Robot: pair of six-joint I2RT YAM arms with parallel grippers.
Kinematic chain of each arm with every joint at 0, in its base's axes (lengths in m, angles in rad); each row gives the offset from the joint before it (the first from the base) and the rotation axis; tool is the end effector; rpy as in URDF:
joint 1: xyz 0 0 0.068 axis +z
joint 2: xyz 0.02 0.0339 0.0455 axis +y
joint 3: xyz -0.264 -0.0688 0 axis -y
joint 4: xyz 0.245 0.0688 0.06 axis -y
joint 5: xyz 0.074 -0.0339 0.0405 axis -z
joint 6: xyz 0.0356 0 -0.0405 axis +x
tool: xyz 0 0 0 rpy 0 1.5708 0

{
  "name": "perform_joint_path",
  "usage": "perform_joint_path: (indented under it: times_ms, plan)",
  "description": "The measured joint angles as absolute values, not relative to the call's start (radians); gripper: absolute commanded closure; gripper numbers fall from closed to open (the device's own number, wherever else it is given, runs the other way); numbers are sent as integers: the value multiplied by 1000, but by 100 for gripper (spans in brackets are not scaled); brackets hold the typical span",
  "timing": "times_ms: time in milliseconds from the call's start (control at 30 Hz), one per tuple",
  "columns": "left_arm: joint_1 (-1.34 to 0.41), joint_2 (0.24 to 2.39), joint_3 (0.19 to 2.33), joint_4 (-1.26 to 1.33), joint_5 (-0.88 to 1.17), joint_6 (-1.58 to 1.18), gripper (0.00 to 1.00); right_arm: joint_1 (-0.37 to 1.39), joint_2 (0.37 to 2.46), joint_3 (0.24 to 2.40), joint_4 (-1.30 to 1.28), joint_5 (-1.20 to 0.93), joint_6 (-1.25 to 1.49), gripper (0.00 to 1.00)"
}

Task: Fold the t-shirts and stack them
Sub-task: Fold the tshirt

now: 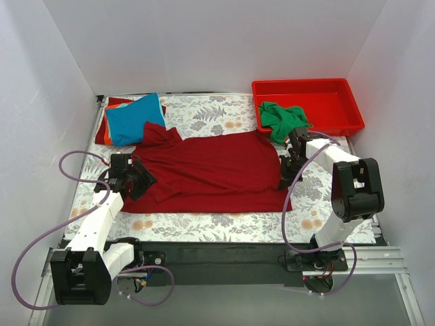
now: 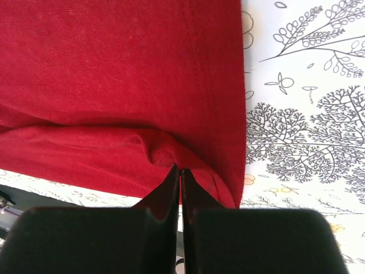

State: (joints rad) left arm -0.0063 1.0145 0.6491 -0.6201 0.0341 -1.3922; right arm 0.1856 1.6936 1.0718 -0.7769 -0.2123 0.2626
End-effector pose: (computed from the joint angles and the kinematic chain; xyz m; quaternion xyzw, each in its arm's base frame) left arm 0.1914 -0.0024 0.2148 -0.6078 0.7397 -0.1982 0.2102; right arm 0.2984 0.0637 0.1744 0.0290 0.9903 0.1219 0.0599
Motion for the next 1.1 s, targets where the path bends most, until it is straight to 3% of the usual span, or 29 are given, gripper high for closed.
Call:
perform_joint_path:
  times_ms: [133,367,433,700,1100]
  plan:
    - [-52,1056,649,-623,33,-1395,45,186,1697,1082,-783,-199,272,96]
    - [-68,1112,649,-634,1,-1402,48,186,1693,1092,-785,-175,293,57]
    - [-69,1112,649,-638,-15,-1409,51,186,1685,1092,-785,-166,292,51]
    - [-87,1188,650,-648,-38,-1417,63,186,1607,1093,-786,-140,294,49]
    - [-125,1222,650,-649,-38,-1418,71,184,1596,1093,-789,-137,293,49]
